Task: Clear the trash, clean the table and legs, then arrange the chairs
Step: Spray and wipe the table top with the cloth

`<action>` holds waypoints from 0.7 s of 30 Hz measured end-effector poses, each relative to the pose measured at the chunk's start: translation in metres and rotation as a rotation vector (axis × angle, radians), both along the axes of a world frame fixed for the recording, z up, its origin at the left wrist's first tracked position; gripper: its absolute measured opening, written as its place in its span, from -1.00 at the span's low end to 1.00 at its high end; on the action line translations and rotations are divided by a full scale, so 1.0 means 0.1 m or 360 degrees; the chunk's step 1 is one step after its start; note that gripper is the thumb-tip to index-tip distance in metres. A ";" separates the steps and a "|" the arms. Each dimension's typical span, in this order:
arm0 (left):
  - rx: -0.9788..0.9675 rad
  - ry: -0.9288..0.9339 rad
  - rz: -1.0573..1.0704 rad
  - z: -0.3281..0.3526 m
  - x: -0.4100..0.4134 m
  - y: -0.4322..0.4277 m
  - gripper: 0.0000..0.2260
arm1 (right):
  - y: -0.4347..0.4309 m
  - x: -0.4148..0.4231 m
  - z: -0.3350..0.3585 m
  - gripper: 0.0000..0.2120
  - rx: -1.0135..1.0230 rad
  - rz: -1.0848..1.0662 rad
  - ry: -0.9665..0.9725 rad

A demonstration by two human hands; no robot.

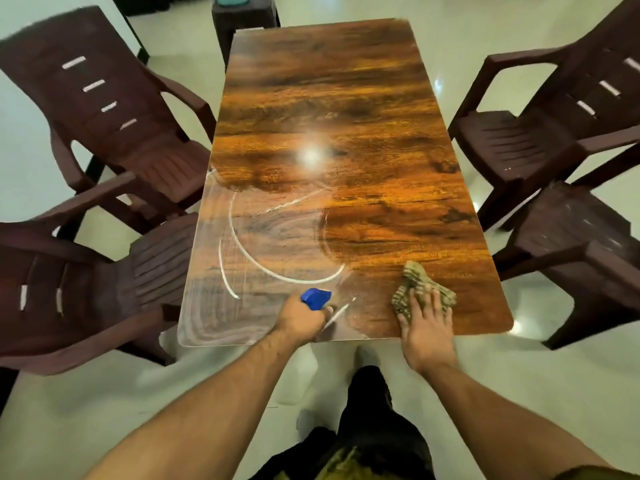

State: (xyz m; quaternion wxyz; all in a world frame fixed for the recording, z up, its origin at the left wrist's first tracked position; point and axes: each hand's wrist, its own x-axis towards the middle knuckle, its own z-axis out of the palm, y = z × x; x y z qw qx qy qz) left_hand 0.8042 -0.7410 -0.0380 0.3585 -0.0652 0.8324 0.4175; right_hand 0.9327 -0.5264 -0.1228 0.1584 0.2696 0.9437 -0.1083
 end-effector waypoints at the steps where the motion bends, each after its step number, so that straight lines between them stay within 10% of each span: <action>1: -0.0019 -0.0006 -0.0018 0.00 0.04 -0.07 -0.89 | -0.15 -0.02 0.02 -0.39 -0.0006 -0.0265 -0.0021; 5: -0.0106 -0.0052 -0.0161 -0.02 0.21 -0.22 -0.87 | -0.74 -0.23 0.03 -0.38 -0.0135 -0.0588 0.0001; 9: -0.0454 -0.0092 -0.0539 0.01 0.34 -0.41 -0.82 | -1.25 -0.26 0.04 -0.38 -0.0174 -0.0181 0.0028; 17: 0.0058 0.0065 0.0115 0.15 -0.20 -0.46 -0.86 | -1.11 -0.15 0.01 -0.42 -0.0176 0.0265 0.0031; 21: -0.0170 -0.0219 -0.0092 -0.14 0.24 -0.84 -0.87 | -1.18 -0.46 0.03 -0.41 -0.0128 -0.0195 0.0087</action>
